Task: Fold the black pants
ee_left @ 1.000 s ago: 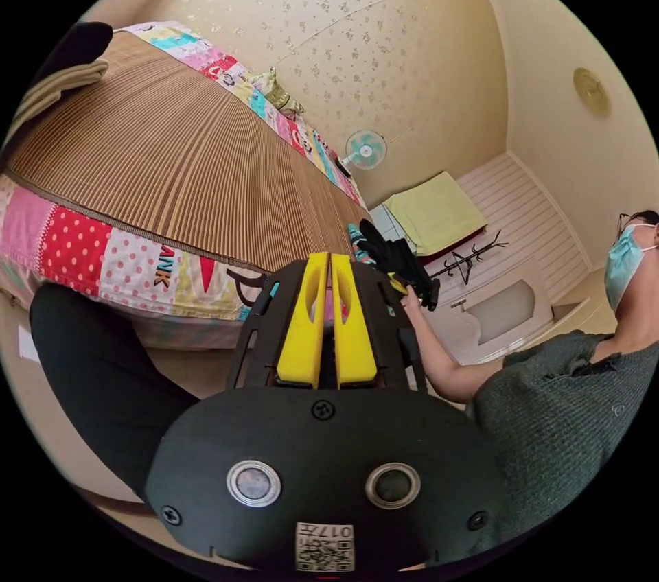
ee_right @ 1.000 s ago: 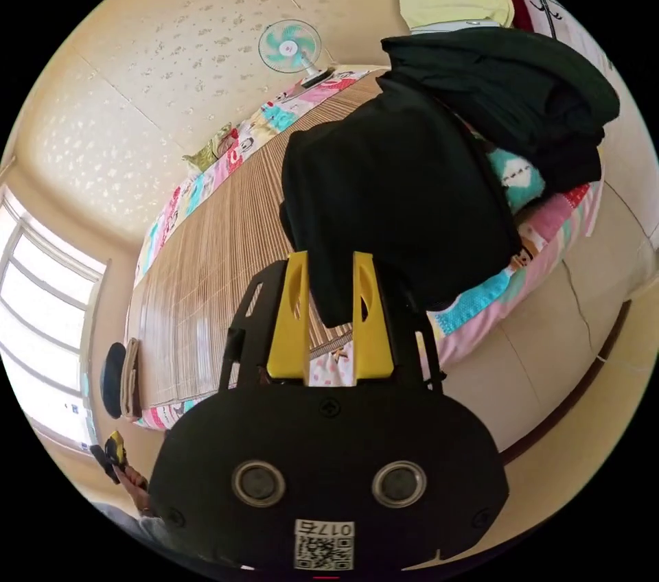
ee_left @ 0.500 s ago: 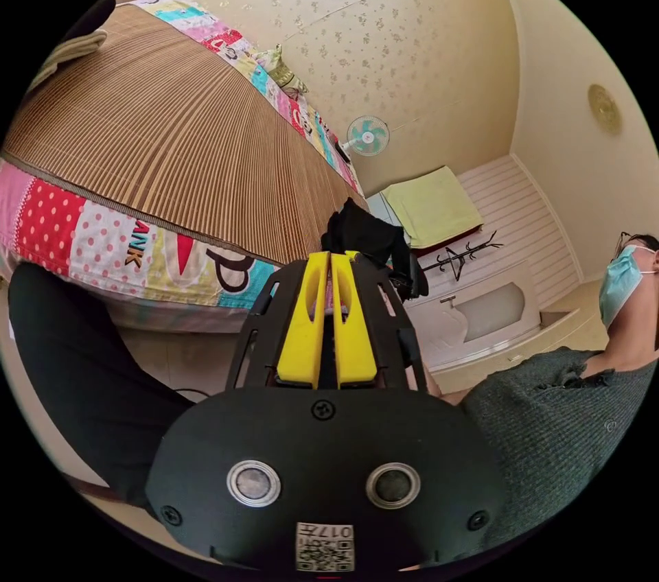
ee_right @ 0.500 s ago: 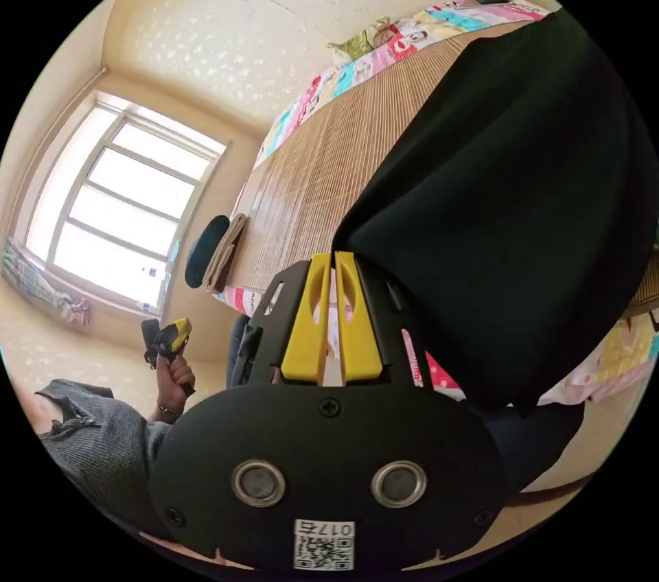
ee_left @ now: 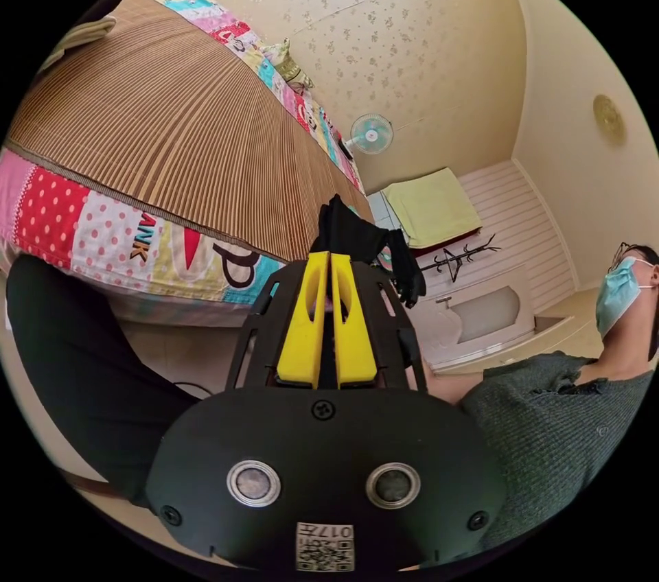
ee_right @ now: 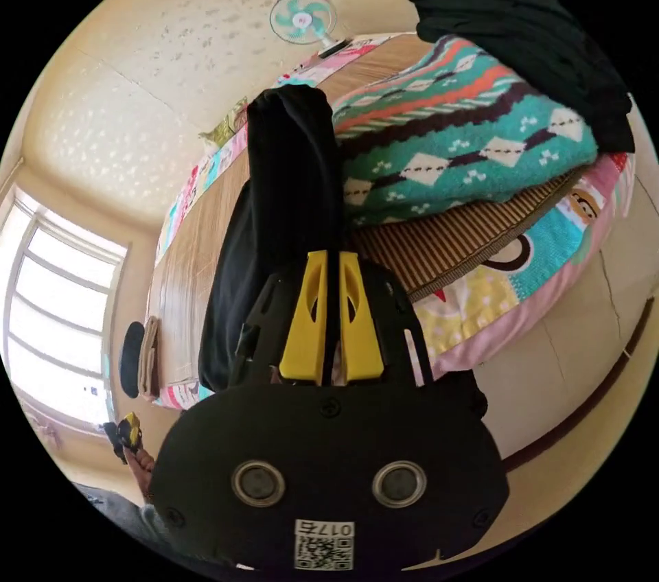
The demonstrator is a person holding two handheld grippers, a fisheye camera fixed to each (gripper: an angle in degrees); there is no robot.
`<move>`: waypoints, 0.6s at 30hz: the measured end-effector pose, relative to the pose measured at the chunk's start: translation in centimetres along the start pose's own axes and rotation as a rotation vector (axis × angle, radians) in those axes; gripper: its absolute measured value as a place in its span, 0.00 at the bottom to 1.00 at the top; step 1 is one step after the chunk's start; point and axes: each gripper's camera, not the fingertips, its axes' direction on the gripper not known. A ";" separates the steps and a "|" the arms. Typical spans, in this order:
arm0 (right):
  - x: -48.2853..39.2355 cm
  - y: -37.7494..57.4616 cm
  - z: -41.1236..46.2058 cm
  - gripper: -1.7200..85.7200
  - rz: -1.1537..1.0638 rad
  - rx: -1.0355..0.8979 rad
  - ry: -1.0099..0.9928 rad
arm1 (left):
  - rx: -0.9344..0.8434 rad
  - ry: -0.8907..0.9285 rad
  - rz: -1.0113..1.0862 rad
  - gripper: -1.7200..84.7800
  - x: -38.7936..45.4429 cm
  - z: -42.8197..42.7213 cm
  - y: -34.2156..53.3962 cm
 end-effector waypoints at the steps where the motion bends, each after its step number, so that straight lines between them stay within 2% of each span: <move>1: -1.7 -0.9 -0.8 0.05 0.024 0.031 -0.016 | -0.009 0.007 0.002 0.01 -0.1 0.4 -0.1; 2: -3.4 -1.3 -1.4 0.05 -0.006 0.056 -0.013 | -0.025 0.010 0.013 0.01 -0.1 0.8 -0.2; 5: -15.6 -1.4 -4.5 0.04 -0.268 0.178 -0.031 | -0.054 -0.010 0.037 0.01 0.3 1.8 -0.4; 6: -20.8 -0.4 -5.2 0.03 -0.476 0.183 -0.211 | -0.056 -0.010 0.041 0.01 0.4 2.0 -0.5; 7: -25.4 1.3 -6.0 0.03 -0.657 0.189 -0.534 | -0.059 -0.008 0.047 0.01 0.4 2.3 -0.7; 8: -27.5 2.1 -5.8 0.03 -0.691 0.170 -0.645 | -0.058 -0.004 0.048 0.01 0.3 2.6 -0.8; 9: -32.0 3.7 -4.4 0.03 -0.720 0.066 -0.691 | -0.056 -0.002 0.047 0.01 0.2 2.7 -0.9; 10: -36.5 6.1 -2.2 0.03 -0.802 -0.055 -0.587 | -0.048 0.005 0.036 0.01 0.0 2.8 -1.0; 11: -38.1 7.4 -1.1 0.03 -0.839 -0.091 -0.516 | -0.035 0.020 0.018 0.01 -0.3 2.7 -1.1; 13: -39.6 11.9 1.6 0.03 -0.881 -0.070 -0.283 | -0.010 0.043 0.008 0.01 -0.6 2.1 -1.0; 14: -39.1 12.5 1.8 0.03 -0.868 -0.052 -0.247 | 0.003 0.036 0.015 0.01 -0.7 1.4 -0.8; 17: -32.8 12.1 0.7 0.05 -0.668 0.084 -0.149 | 0.008 -0.042 0.016 0.01 -1.8 -0.2 0.0; 18: -29.1 11.1 -0.9 0.07 -0.536 0.177 -0.096 | 0.008 -0.055 0.009 0.01 -2.3 -0.5 0.2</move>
